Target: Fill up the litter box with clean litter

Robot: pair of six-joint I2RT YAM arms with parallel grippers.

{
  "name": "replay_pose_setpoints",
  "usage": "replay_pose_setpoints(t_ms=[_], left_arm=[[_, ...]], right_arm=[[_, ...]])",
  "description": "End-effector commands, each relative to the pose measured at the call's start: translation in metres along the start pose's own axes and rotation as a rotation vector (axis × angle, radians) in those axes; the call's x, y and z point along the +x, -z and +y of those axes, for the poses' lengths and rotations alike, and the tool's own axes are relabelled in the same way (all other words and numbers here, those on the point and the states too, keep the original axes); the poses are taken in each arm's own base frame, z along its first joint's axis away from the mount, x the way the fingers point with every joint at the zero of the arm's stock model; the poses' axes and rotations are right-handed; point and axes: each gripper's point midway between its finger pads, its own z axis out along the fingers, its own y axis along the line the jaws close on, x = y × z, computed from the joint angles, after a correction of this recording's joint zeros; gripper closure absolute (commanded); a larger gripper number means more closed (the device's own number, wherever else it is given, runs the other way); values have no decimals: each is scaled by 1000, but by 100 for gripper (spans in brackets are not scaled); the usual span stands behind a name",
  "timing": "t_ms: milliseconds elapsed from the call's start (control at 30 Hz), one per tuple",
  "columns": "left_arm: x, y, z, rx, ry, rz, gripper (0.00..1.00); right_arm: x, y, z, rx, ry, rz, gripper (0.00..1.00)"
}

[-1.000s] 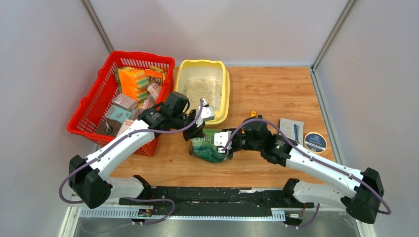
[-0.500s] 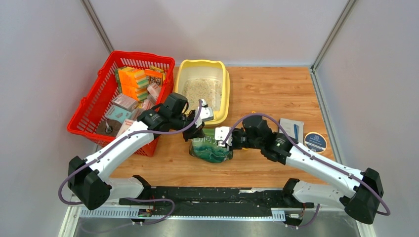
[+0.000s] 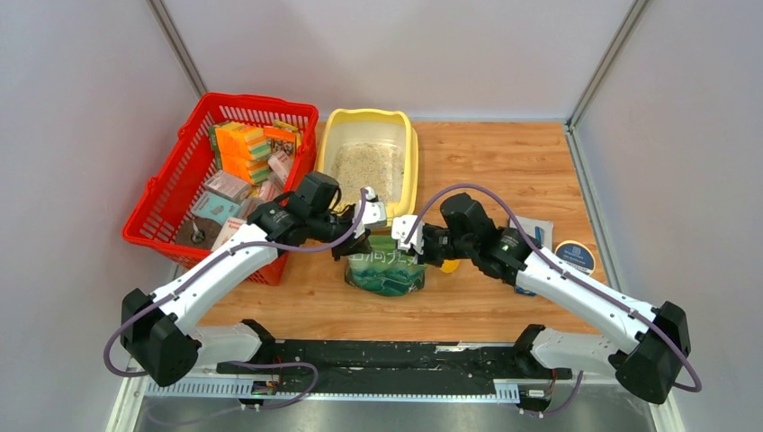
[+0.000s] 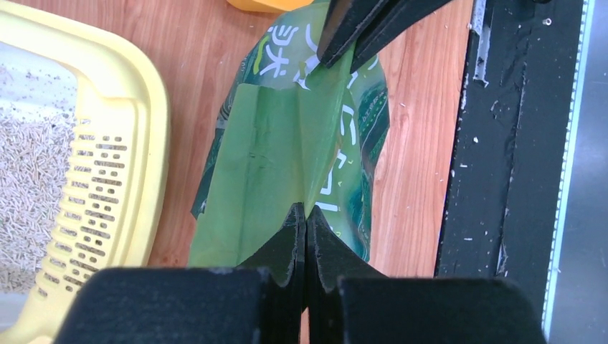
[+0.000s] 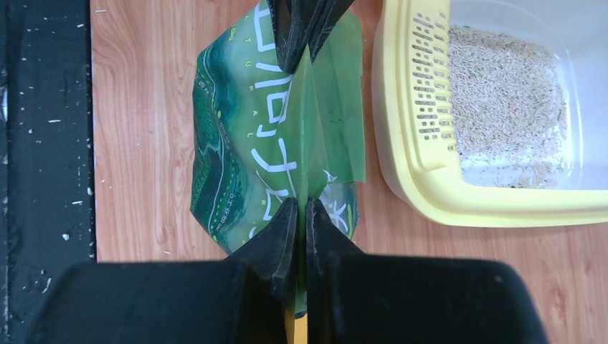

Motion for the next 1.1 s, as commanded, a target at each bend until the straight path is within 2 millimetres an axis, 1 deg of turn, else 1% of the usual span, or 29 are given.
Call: replay_pose_setpoints(t_ms=[0,67,100,133,167,200,233,300,333,433,500,533,600,633,733,767,800,867,900,933,967,1000,1033,1067], left_arm=[[21,18,-35,97,40,52,100],[18,21,-36,84,34,32,100],[14,22,-37,83,27,16,92],[3,22,-33,66,12,-28,85],[-3,23,-33,56,1,-61,80],[-9,23,-31,43,-17,-89,73],[-24,21,-28,25,-57,-140,70],[-30,16,-26,13,-82,-167,65],[-37,13,-26,20,-104,-186,64],[-45,2,-28,56,-117,-204,62],[-45,-7,-30,71,-120,-209,58],[-51,-10,-28,59,-126,-231,57],[-51,-19,-28,68,-102,-234,56],[-56,-21,-26,62,-105,-254,57],[-55,-33,-22,63,-75,-252,58],[-51,-38,-19,57,-62,-238,59],[-48,-40,-18,53,-56,-229,64],[-41,-46,-16,54,-40,-205,79],[-39,-46,-17,58,-36,-200,88],[-37,-46,-19,65,-32,-194,92],[-35,-45,-22,77,-28,-194,96],[-33,-46,-23,80,-19,-188,100],[-31,-45,-25,82,-8,-183,100],[-30,-43,-26,82,3,-181,100]], right_arm=[[18,17,-9,1,-46,71,100],[11,18,-2,-46,-25,33,100],[4,18,2,-78,-21,7,100],[2,16,3,-90,-39,3,100],[1,14,4,-99,-49,0,100],[-2,13,5,-113,-57,-6,100],[-6,13,3,-114,-52,-15,100],[-8,10,2,-126,-52,-26,100],[-7,9,2,-127,-59,-25,100],[-10,5,-1,-130,-73,-39,100],[-16,4,-4,-123,-88,-60,100],[-17,3,-5,-121,-95,-63,100],[-22,2,-7,-119,-110,-79,100],[-23,1,-8,-118,-115,-84,100],[-26,0,-10,-114,-133,-90,100],[-26,0,-9,-117,-135,-88,100],[-26,1,-9,-117,-138,-88,100],[-22,3,-6,-123,-146,-75,100],[-19,3,-8,-116,-158,-65,98],[-16,5,-8,-109,-193,-60,93],[-16,8,-10,-102,-211,-65,85],[-11,11,-12,-100,-236,-66,80],[-7,12,-11,-95,-264,-57,74],[-5,15,-11,-88,-275,-57,61]])
